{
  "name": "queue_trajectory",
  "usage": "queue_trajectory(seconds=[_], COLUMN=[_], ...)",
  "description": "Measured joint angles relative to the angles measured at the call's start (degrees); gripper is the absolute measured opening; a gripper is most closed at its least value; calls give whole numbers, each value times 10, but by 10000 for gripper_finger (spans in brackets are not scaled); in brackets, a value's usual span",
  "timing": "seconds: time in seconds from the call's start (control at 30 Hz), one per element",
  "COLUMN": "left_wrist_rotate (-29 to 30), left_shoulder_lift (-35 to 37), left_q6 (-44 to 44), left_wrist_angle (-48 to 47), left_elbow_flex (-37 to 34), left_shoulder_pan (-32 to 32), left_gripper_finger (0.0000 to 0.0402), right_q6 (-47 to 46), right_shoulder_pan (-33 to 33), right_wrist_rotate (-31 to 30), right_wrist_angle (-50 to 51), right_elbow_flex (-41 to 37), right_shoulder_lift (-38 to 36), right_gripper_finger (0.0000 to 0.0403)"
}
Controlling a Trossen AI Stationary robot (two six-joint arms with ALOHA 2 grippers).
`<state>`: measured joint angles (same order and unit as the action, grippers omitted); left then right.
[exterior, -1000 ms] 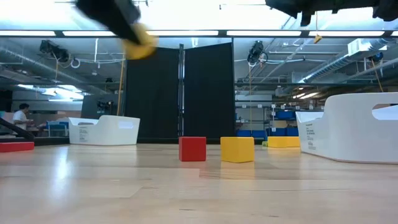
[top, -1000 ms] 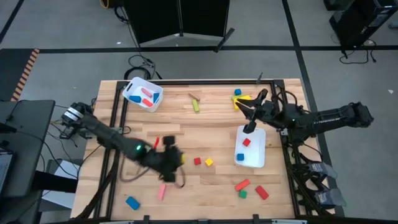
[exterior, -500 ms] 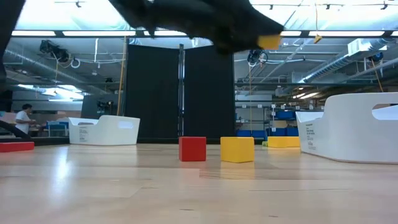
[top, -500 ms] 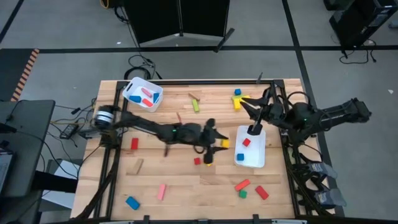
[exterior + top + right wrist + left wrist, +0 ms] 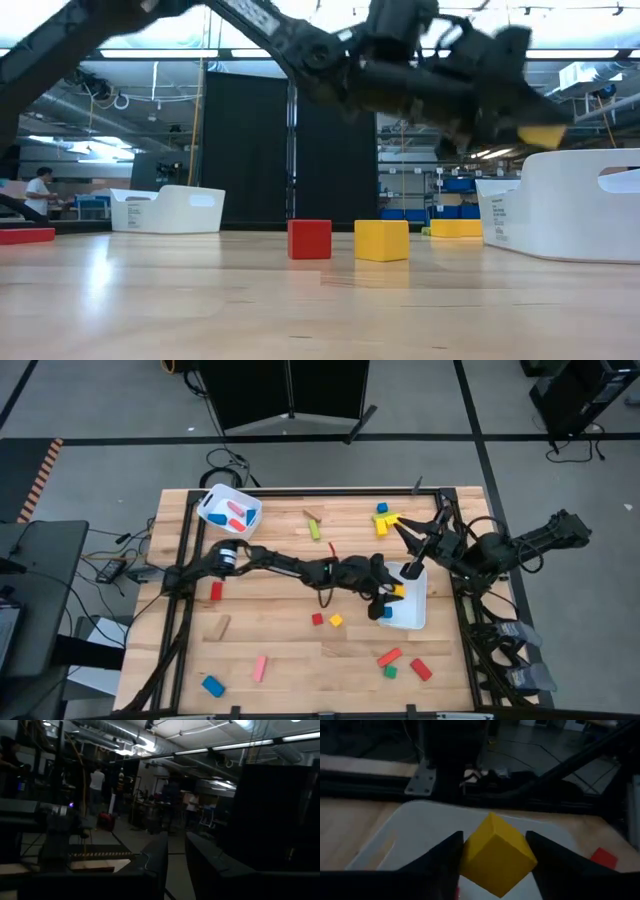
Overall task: Sort blocks by size
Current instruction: Put the bottom yellow cube block into the bottom white bin, then put the bottom red rectangular block into the top white bin
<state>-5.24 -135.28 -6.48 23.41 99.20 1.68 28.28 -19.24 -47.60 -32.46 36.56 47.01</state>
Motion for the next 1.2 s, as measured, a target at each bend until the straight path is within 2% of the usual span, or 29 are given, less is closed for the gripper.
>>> queue_trajectory(seconds=[0.2,0.33,0.4,0.5,0.6,0.77,0.87,1.07,1.2], left_wrist_rotate=[-32,-35,-34,-24,-2,32,51,130,146], left_shoulder_lift=[-14,-5,6,45,111,248,327,484,568], left_q6=[-26,-32,-31,-26,-25,-25,-13,7,7], left_wrist_angle=[-5,4,15,52,112,239,269,277,276], left_elbow_flex=[10,9,9,-31,-124,-319,-412,-544,-598], left_shoulder_pan=[-9,-8,-5,2,4,-6,-4,-1,0], left_gripper_finger=[327,355,354,338,313,267,245,225,224], right_q6=[23,27,24,21,12,-57,-164,-400,-501], right_shoulder_pan=[-39,-54,-66,-95,-121,-138,-135,-117,-127], right_wrist_rotate=[-55,-88,-108,-150,-181,-183,-144,36,140], right_wrist_angle=[0,0,2,15,19,67,154,300,465], right_elbow_flex=[0,0,0,0,0,0,0,1,74], right_shoulder_lift=[-6,-6,-6,-5,-1,14,34,99,160], right_gripper_finger=[77,77,77,78,78,78,78,78,78])
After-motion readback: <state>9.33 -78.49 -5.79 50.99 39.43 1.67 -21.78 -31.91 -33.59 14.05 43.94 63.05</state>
